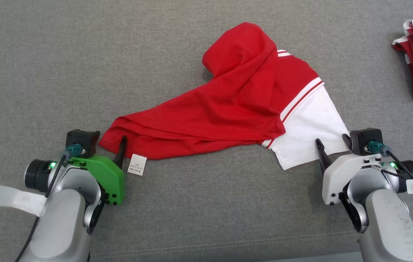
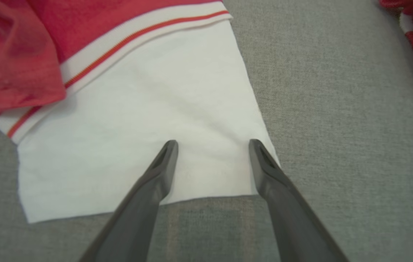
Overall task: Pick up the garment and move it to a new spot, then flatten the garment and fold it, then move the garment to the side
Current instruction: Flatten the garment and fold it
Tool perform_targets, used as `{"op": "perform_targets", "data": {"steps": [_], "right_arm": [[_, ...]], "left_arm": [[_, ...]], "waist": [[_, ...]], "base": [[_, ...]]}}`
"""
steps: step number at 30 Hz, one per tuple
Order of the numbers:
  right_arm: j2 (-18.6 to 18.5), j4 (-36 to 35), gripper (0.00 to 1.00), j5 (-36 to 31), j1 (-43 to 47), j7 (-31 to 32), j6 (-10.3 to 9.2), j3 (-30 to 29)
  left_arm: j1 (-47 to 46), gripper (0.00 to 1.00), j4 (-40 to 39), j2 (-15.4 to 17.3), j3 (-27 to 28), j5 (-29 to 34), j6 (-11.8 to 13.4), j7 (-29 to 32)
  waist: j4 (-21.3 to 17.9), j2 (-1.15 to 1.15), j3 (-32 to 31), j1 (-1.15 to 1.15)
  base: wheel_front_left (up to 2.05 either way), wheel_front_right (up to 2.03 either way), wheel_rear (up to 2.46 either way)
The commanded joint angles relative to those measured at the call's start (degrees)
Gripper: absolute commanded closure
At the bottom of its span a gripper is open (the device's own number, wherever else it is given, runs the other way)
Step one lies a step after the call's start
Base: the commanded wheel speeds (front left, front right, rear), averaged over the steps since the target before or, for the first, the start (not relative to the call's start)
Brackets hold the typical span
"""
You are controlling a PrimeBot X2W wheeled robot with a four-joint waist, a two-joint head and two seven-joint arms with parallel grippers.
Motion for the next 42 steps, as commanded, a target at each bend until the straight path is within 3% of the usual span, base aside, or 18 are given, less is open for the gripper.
{"op": "perform_targets", "data": {"steps": [1, 12, 23, 25, 29, 30, 31, 32, 33, 39, 40, 42], "right_arm": [[-0.2, 0.4, 0.00, 0.2, -0.6, 0.3, -0.09, -0.1], [-0.2, -0.6, 0.00, -0.2, 1.6, -1.0, -0.09, -3.4], [-0.2, -1.3, 0.00, -0.6, 2.4, -0.2, -0.09, -4.9], [-0.2, -1.1, 0.00, -0.6, 2.4, 0.1, -0.09, -5.1], [-0.2, -1.0, 0.00, -0.9, 2.2, 0.2, -0.09, -5.5], [-0.2, -1.1, 0.00, -0.8, 2.0, 0.0, -0.09, -5.6], [-0.2, -1.1, 0.00, -0.8, 1.9, -0.1, -0.09, -5.7], [-0.2, -1.0, 0.00, -0.9, 1.9, -0.2, -0.09, -5.9], [-0.2, -0.9, 0.00, -0.9, 2.0, -0.2, -0.09, -6.0], [-0.2, -0.1, 0.00, -0.3, 2.5, -0.7, -0.09, -6.5], [-0.2, 0.1, 0.13, -0.3, 2.5, -0.8, -0.09, -6.5], [-0.2, 0.4, 0.64, -0.1, 2.5, -0.9, -0.09, -6.6]], "left_arm": [[-1.0, 0.00, 0.3, -0.1, -0.2, -0.1, 0.4, -0.1], [-1.4, 0.00, 0.4, -0.9, -1.8, -0.7, 0.1, -1.3], [1.0, 0.03, -1.3, 0.0, -1.4, -1.9, 1.4, 0.3], [1.1, 0.19, -1.5, 0.1, -1.7, -2.1, 1.3, 0.9], [0.8, 0.31, -1.9, 0.3, -1.9, -2.1, 1.6, 0.8], [0.7, 0.53, -2.0, 0.4, -1.9, -2.1, 1.7, 0.7], [0.5, 0.66, -2.0, 0.4, -1.9, -2.1, 1.8, 0.6], [0.3, 0.91, -2.3, 0.5, -1.9, -1.9, 2.1, 0.1], [0.3, 1.00, -2.3, 0.5, -1.9, -1.9, 2.2, -0.1], [0.7, 1.00, -1.9, 0.2, -2.3, -2.4, 2.5, -0.5], [0.8, 1.00, -1.8, 0.2, -2.3, -2.5, 2.5, -0.5], [0.7, 1.00, -1.8, 0.2, -2.4, -2.5, 2.5, -0.8]], "waist": [[0.4, 0.00, 0.3, 0.00], [0.8, 0.00, -0.3, 0.00], [0.7, 0.00, -1.4, 0.00], [0.7, 0.00, -1.3, 0.00], [0.6, 0.00, -0.7, 0.00], [0.6, 0.00, -0.5, 0.00], [0.6, 0.00, -0.4, 0.00], [0.6, 0.00, -0.2, 0.00], [0.6, 0.00, -0.1, 0.00], [0.7, 0.00, 0.0, 0.00], [0.8, 0.00, 0.0, 0.00], [0.9, 0.00, 0.1, 0.00]], "base": [[0.00, 0.00, 0.00], [0.00, 0.00, 0.00], [0.00, 0.00, 0.00], [0.00, 0.00, 0.00], [0.00, 0.00, 0.00], [0.00, 0.00, 0.00], [0.00, 0.00, 0.00], [0.00, 0.00, 0.00], [0.00, 0.00, 0.00], [0.00, 0.00, 0.00], [0.00, 0.00, 0.00], [0.00, 0.00, 0.00]]}}
